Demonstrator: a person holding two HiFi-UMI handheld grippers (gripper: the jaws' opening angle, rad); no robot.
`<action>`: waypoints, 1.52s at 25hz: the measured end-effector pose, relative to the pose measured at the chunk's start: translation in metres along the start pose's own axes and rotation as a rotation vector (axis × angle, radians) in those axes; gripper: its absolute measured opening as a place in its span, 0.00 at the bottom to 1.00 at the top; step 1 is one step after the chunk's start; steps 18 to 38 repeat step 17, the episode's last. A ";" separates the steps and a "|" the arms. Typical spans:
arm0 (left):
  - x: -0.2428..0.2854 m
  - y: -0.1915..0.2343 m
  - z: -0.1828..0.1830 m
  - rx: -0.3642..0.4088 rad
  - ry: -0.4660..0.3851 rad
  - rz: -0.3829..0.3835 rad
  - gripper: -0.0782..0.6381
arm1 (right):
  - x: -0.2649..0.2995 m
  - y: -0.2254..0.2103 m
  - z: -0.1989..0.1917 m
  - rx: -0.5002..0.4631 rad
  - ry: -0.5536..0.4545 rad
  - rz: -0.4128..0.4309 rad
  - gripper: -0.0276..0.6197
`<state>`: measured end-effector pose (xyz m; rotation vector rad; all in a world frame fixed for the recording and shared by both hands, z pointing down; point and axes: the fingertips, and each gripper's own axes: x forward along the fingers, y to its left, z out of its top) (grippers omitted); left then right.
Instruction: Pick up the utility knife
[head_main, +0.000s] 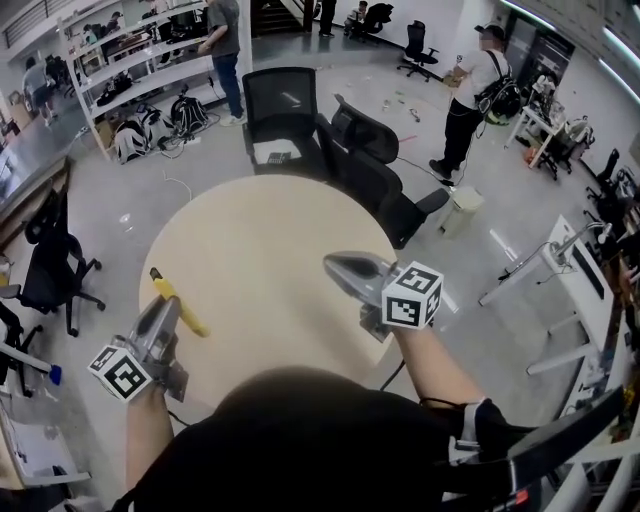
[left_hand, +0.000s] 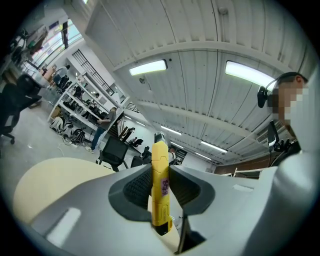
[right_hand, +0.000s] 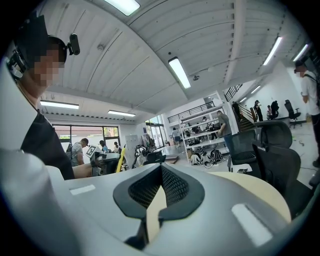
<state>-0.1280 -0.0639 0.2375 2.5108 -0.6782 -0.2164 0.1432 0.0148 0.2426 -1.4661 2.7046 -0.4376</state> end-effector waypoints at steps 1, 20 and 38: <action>0.000 0.000 0.000 0.000 -0.001 0.002 0.25 | 0.001 -0.001 0.000 0.001 0.001 0.002 0.06; -0.012 -0.002 -0.001 -0.003 -0.015 0.029 0.25 | 0.009 0.004 -0.003 -0.008 0.009 0.046 0.06; -0.012 -0.002 -0.001 -0.003 -0.015 0.029 0.25 | 0.009 0.004 -0.003 -0.008 0.009 0.046 0.06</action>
